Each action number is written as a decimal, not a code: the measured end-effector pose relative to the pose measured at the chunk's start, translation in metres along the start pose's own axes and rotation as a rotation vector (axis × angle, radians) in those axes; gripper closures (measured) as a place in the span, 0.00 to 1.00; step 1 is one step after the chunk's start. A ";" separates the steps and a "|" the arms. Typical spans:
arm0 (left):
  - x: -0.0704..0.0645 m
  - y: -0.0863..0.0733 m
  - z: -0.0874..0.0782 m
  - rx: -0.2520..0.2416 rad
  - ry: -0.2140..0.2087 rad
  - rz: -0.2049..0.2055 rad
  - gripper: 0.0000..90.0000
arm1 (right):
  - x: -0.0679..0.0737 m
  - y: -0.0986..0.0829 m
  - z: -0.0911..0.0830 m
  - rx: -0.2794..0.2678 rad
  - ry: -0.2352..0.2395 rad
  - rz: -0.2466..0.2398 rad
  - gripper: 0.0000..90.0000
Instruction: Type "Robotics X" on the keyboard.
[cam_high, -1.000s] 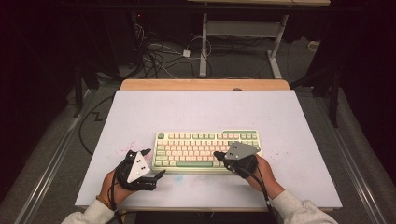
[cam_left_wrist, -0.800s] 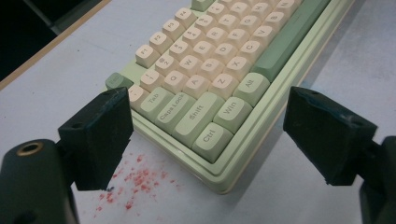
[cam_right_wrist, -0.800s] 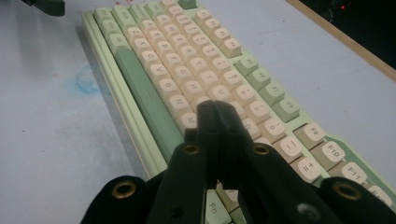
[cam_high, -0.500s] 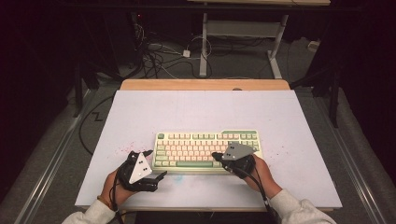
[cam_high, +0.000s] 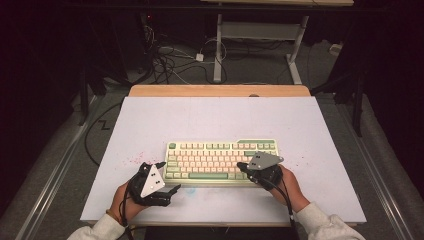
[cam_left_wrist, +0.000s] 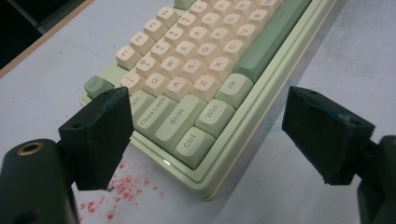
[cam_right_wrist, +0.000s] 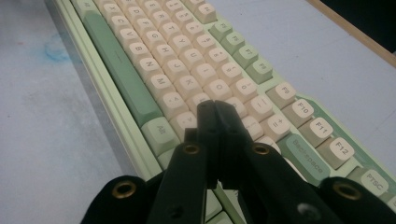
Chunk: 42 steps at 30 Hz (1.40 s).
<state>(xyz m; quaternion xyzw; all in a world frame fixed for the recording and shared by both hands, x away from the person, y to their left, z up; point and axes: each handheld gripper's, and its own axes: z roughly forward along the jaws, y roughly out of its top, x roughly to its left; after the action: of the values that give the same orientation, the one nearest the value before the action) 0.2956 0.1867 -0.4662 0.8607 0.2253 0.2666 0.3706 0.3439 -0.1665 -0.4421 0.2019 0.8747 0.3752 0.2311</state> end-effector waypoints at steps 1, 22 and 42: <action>0.000 0.000 0.000 0.000 0.002 0.001 0.18 | 0.000 -0.001 0.000 0.003 0.000 0.001 1.00; -0.005 0.038 0.038 0.010 -0.155 -0.035 0.96 | -0.003 -0.003 -0.006 0.000 -0.011 0.007 1.00; 0.000 0.044 0.031 -0.019 -0.127 -0.032 0.92 | -0.007 -0.008 -0.006 0.025 -0.019 0.017 1.00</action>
<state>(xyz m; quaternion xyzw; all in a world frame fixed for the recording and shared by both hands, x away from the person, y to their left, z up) 0.3229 0.1434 -0.4510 0.8688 0.2125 0.2074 0.3963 0.3446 -0.1788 -0.4426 0.2157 0.8754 0.3640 0.2338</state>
